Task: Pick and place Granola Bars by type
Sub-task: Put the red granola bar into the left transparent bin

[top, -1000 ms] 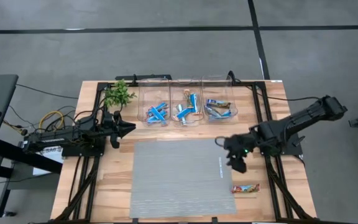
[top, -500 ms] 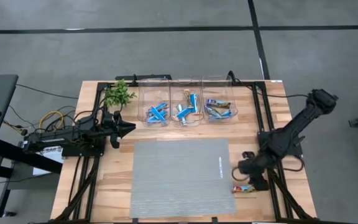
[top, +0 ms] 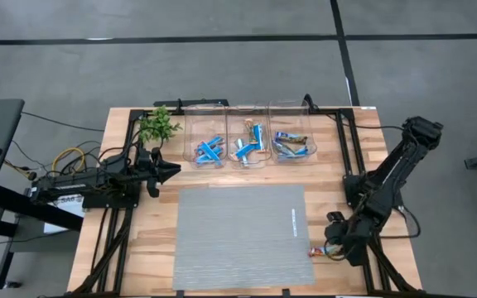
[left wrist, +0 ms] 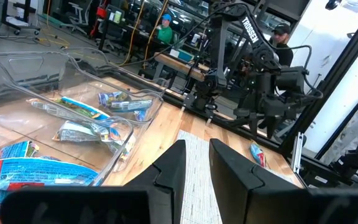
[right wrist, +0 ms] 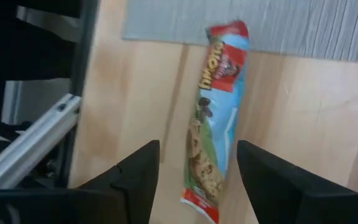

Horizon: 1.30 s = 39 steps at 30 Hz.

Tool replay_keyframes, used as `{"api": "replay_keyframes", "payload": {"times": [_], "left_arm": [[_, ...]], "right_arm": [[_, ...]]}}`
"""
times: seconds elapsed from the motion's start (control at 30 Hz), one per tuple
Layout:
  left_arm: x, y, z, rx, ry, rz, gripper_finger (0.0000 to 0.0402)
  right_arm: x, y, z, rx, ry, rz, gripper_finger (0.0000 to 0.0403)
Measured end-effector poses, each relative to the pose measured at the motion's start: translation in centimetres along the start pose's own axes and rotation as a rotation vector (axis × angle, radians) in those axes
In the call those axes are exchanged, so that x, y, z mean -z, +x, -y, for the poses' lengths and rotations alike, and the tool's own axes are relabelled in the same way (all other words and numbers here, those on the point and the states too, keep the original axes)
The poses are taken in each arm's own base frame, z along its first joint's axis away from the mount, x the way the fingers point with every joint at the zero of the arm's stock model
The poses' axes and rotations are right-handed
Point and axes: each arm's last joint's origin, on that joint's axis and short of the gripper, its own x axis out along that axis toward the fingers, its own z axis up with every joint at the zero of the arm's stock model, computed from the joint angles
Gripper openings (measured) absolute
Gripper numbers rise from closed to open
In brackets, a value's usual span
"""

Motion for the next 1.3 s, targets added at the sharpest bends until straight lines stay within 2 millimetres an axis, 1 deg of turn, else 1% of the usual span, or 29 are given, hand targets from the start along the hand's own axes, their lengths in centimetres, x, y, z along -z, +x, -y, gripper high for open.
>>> {"api": "replay_keyframes", "payload": {"times": [0.2, 0.43, 0.57, 0.73, 0.83, 1.03, 1.13, 1.2, 1.3], "left_arm": [[0.0, 0.0, 0.0, 0.0, 0.0, 0.0, 0.0063], [0.0, 0.0, 0.0, -0.001, 0.0, 0.0, 0.0063], [0.0, 0.0, 0.0, 0.0, 0.0, 0.0, 0.0063], [0.0, 0.0, 0.0, 0.0, 0.0, 0.0, 0.0063], [0.0, 0.0, 0.0, 0.0, 0.0, 0.0, 0.0063], [0.0, 0.0, 0.0, 0.0, 0.0, 0.0, 0.0063], [0.0, 0.0, 0.0, 0.0, 0.0, 0.0, 0.0063], [0.0, 0.0, 0.0, 0.0, 0.0, 0.0, 0.0063], [0.0, 0.0, 0.0, 0.0, 0.0, 0.0, 0.0063]], "right_arm": [[-0.1, 2.0, 0.3, 0.054, 0.022, -0.069, 0.0205], [-0.8, 3.8, 0.0, 0.035, 0.023, -0.049, 0.0205], [-0.6, 4.7, 0.3, 0.07, 0.026, -0.084, 0.0205], [-0.9, 5.3, 0.7, 0.095, 0.056, -0.099, 0.0201], [-0.9, 5.3, 0.9, 0.109, 0.074, -0.092, 0.0182], [-0.9, 5.3, 1.0, 0.13, 0.08, -0.09, 0.011], [-1.0, 5.2, 0.9, 0.135, 0.075, -0.09, 0.0081], [-1.1, 5.2, 0.7, 0.129, 0.063, -0.085, 0.0069], [-1.5, 5.2, 0.4, 0.106, 0.02, -0.065, 0.0062]]}}
